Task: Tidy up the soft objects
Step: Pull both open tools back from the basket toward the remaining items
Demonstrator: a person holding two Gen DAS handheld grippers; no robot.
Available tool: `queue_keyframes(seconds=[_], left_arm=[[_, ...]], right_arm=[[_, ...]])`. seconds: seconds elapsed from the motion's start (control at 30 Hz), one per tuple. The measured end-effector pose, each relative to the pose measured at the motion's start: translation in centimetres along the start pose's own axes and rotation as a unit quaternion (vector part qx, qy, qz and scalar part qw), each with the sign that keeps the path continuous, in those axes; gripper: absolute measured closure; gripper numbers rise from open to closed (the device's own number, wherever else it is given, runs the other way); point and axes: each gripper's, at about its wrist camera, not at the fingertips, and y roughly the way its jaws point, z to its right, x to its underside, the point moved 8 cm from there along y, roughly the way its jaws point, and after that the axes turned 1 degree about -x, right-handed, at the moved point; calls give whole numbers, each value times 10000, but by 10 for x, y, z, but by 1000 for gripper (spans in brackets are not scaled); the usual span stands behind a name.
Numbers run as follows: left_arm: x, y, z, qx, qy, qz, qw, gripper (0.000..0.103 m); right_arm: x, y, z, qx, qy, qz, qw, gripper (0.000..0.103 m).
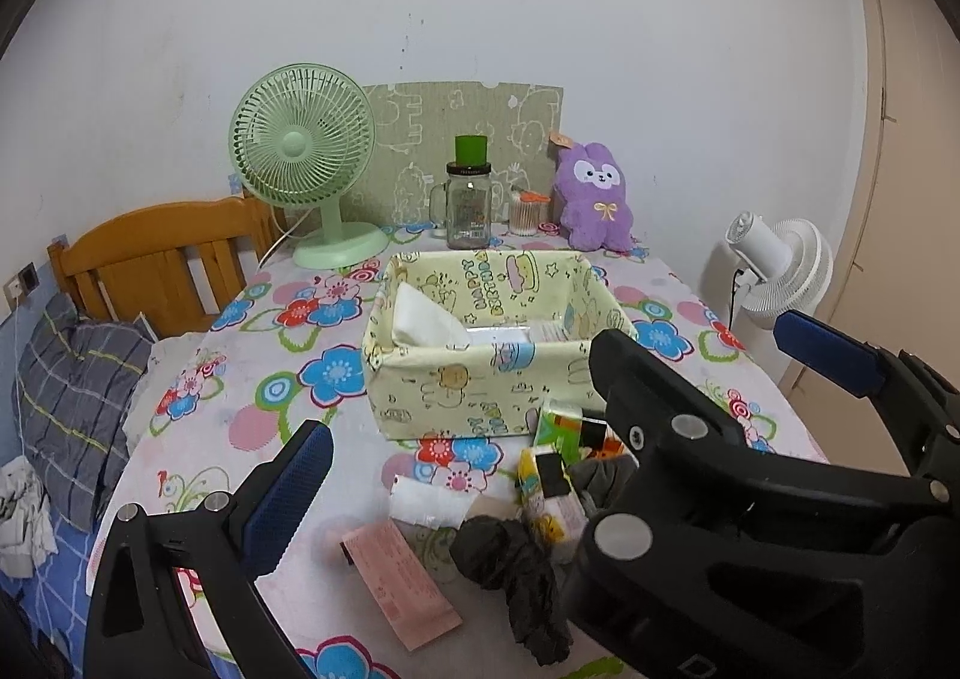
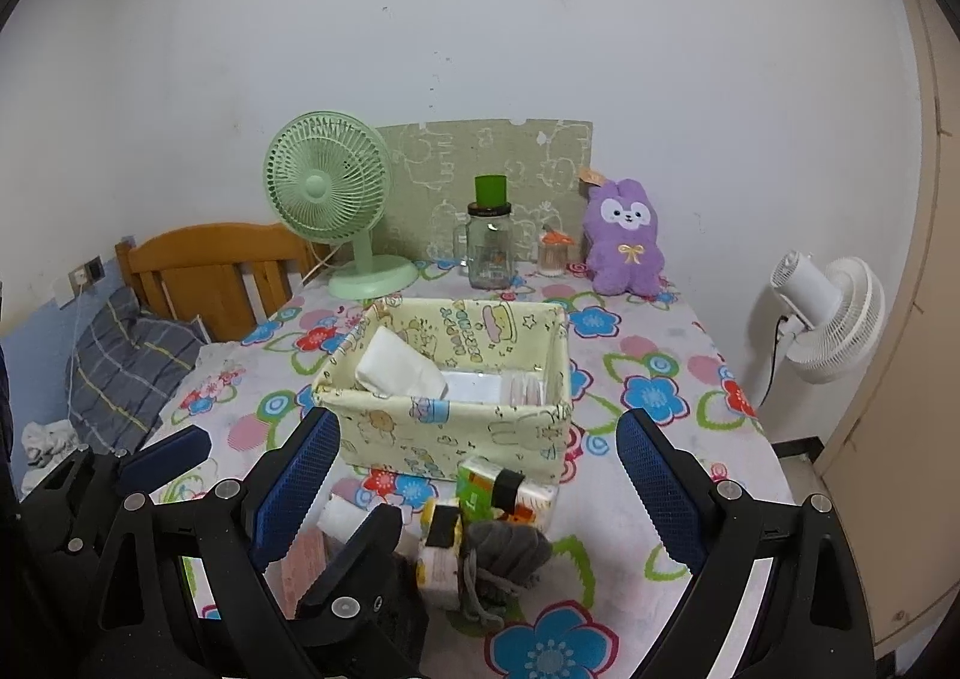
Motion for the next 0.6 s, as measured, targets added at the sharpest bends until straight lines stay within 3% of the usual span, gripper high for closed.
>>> queue_keyframes(seconds=[0.6], left_arm=[[44, 12, -10, -221, -73, -149, 9996, 0]], right_arm=[[49, 8, -4, -24, 206, -139, 9997, 8]])
